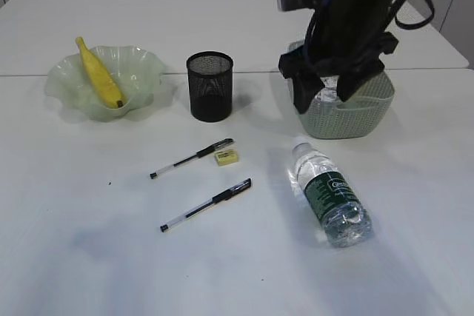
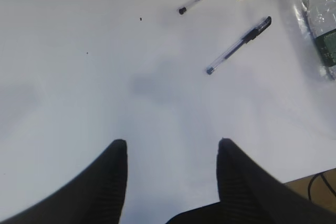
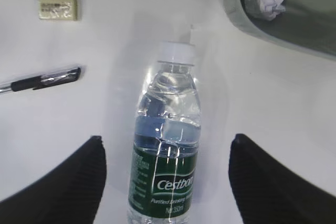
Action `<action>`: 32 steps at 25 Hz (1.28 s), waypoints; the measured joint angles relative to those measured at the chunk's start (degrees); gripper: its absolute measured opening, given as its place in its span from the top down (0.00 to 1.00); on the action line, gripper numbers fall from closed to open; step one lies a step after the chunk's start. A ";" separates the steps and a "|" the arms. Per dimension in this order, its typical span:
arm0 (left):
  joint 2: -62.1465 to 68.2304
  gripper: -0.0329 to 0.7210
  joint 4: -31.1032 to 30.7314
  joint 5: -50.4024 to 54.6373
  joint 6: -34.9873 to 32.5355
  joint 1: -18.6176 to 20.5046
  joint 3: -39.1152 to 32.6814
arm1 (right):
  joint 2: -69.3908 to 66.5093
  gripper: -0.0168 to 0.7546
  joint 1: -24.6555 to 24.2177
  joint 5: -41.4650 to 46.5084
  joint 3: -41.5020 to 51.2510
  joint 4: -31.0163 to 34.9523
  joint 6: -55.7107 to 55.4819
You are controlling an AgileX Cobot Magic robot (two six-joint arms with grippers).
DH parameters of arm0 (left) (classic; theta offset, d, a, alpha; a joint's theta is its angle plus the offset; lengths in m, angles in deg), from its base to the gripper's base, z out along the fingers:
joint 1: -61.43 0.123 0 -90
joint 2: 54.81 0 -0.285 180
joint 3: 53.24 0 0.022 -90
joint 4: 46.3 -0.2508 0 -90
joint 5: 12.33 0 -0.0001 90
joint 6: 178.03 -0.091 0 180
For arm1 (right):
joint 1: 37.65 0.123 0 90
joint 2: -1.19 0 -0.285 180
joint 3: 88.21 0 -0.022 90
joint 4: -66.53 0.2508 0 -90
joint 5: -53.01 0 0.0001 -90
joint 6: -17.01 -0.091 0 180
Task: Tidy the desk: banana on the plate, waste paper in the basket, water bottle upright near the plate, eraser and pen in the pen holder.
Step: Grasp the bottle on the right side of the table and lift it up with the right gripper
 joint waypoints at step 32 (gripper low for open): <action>0.00 0.44 0.00 -0.14 0.00 0.00 0.00 | -14.34 0.12 0.00 -1.08 0.35 1.20 -2.59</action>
